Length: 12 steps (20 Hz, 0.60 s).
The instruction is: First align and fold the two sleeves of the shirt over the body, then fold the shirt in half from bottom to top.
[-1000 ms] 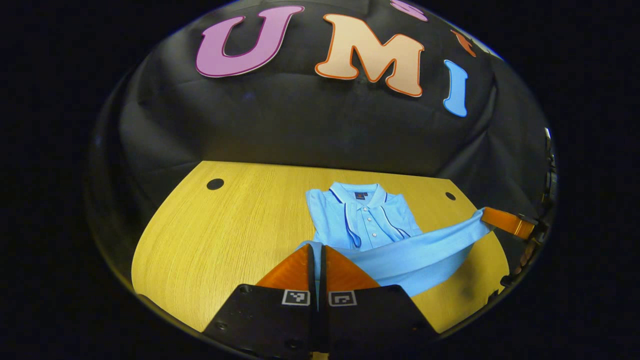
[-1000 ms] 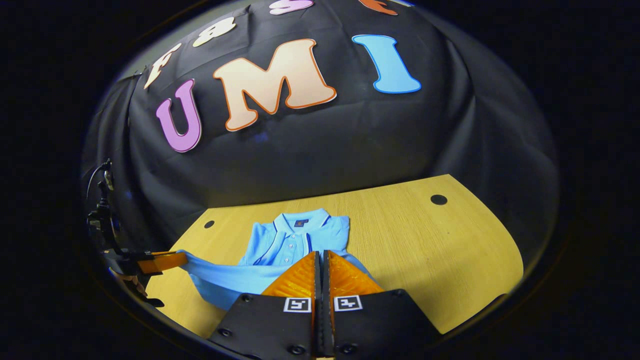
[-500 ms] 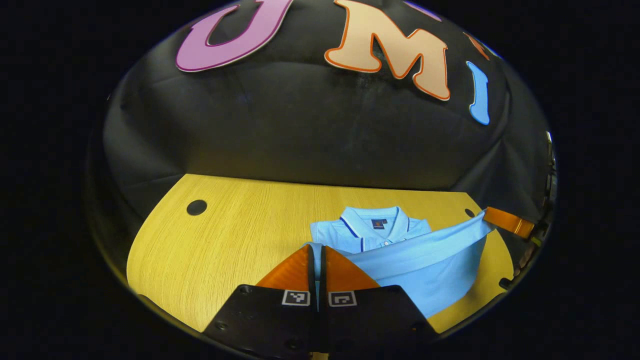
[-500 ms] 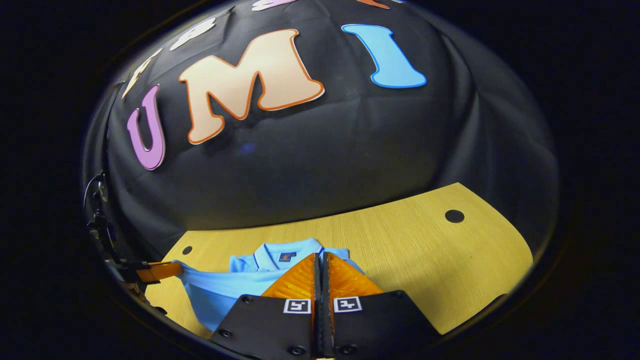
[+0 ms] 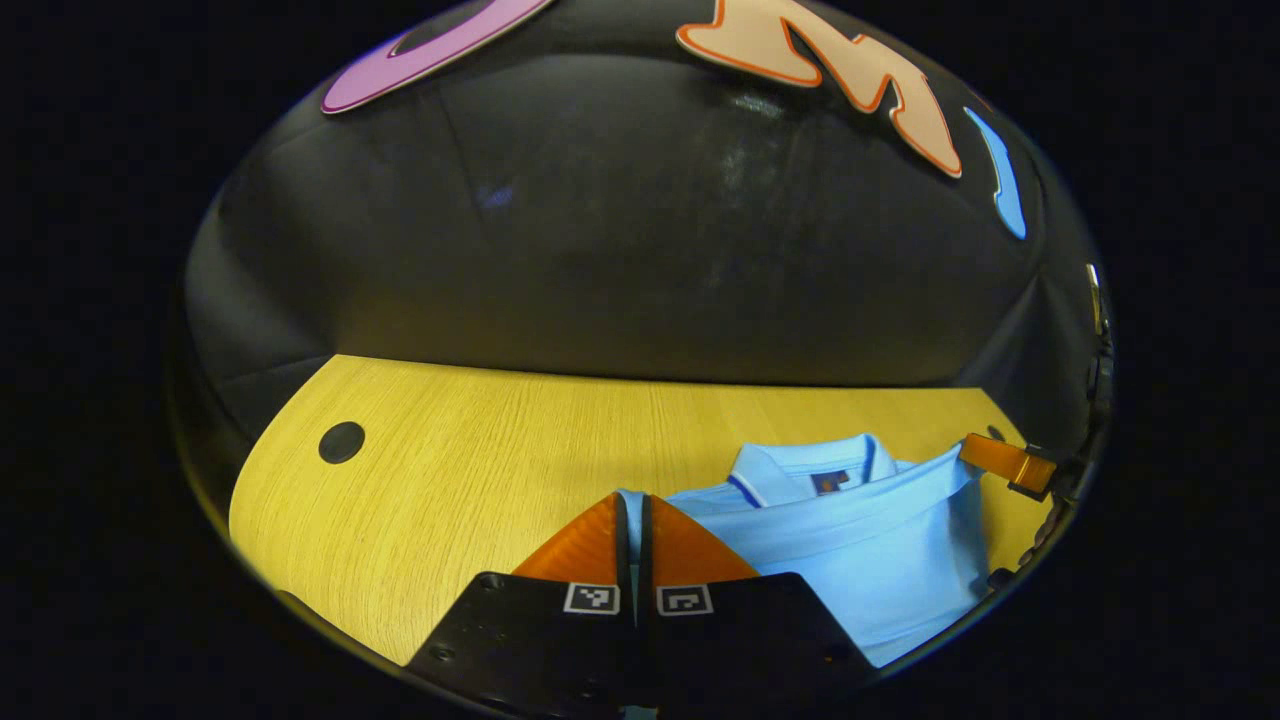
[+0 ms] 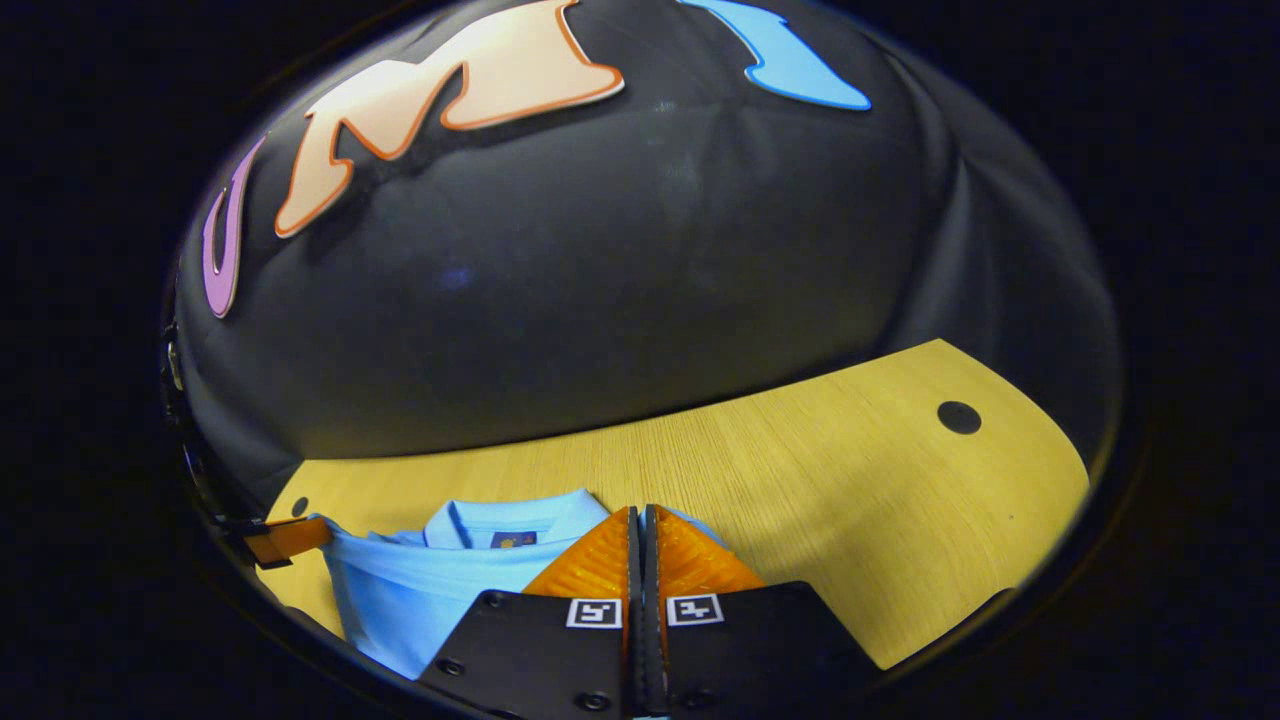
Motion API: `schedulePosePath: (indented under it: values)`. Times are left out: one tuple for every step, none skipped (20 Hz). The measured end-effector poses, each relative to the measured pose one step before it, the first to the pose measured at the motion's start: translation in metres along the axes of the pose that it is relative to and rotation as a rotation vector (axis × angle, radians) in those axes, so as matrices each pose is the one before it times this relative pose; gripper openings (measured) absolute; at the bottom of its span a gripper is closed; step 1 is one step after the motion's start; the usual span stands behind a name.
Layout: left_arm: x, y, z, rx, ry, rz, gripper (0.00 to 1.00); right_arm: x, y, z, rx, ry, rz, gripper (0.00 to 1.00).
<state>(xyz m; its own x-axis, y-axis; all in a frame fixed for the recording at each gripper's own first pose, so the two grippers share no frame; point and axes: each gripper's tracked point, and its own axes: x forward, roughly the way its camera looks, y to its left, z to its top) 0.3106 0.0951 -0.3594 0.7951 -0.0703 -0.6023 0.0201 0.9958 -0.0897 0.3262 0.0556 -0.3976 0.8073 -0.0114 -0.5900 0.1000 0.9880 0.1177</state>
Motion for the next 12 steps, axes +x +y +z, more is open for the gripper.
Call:
schedulePosePath:
  values:
    - [0.00436,-0.00028,-0.00267,0.00306,0.00368,0.00097,0.0,0.0034,-0.001,-0.00576,-0.00487,0.01014,-0.00989,0.02]
    - [0.00192,-0.00343,-0.00187,-0.006,0.0002,-0.01649,0.0,0.00116,-0.00114,-0.00706,-0.00994,0.00925,-0.00579,0.02]
    - [0.00111,-0.00245,-0.002,-0.00778,0.00039,-0.0143,0.06,-0.00129,-0.00092,-0.0031,-0.01538,0.00799,-0.00418,0.0]
    - [-0.00321,-0.00143,0.00082,-0.00893,0.001,-0.0049,0.3,-0.003,0.00348,-0.00253,-0.01208,0.0044,0.01831,0.03]
    - [-0.0066,0.00243,0.00395,-0.01015,-0.01471,0.01859,0.53,-0.00589,0.00198,0.00327,-0.01844,-0.01776,0.01146,0.27]
    - [-0.00584,-0.00033,0.0032,-0.00279,-0.01434,-0.00449,0.77,-0.01156,0.00039,0.01094,-0.02095,-0.033,-0.00156,0.51]
    - [-0.01169,-0.00071,0.00979,-0.00048,-0.02456,0.01162,1.0,-0.00839,0.0044,0.00838,-0.01886,-0.03326,0.01112,0.75]
    - [-0.00938,-0.00164,0.00635,-0.00156,-0.0297,0.00062,0.96,-0.01442,0.0012,0.00878,-0.01922,-0.03179,0.00166,0.99]
    - [-0.01302,-0.00258,0.00799,0.00226,-0.02537,0.00427,0.96,-0.01338,0.00219,0.01001,-0.01987,-0.03133,0.0045,1.0]
    - [-0.01495,-0.00217,0.00825,0.00683,-0.02705,0.00416,0.96,-0.01439,0.00292,0.00939,-0.016,-0.0319,0.0096,1.0]
    - [-0.01675,-0.00357,0.0096,0.00857,-0.029,0.00185,0.96,-0.01613,0.00073,0.01066,-0.01545,-0.02469,0.00448,1.0]
    - [-0.01789,-0.00499,0.00948,0.00519,-0.02847,-0.00008,0.96,-0.01748,0.00043,0.00938,-0.01236,-0.02253,0.00766,1.0]
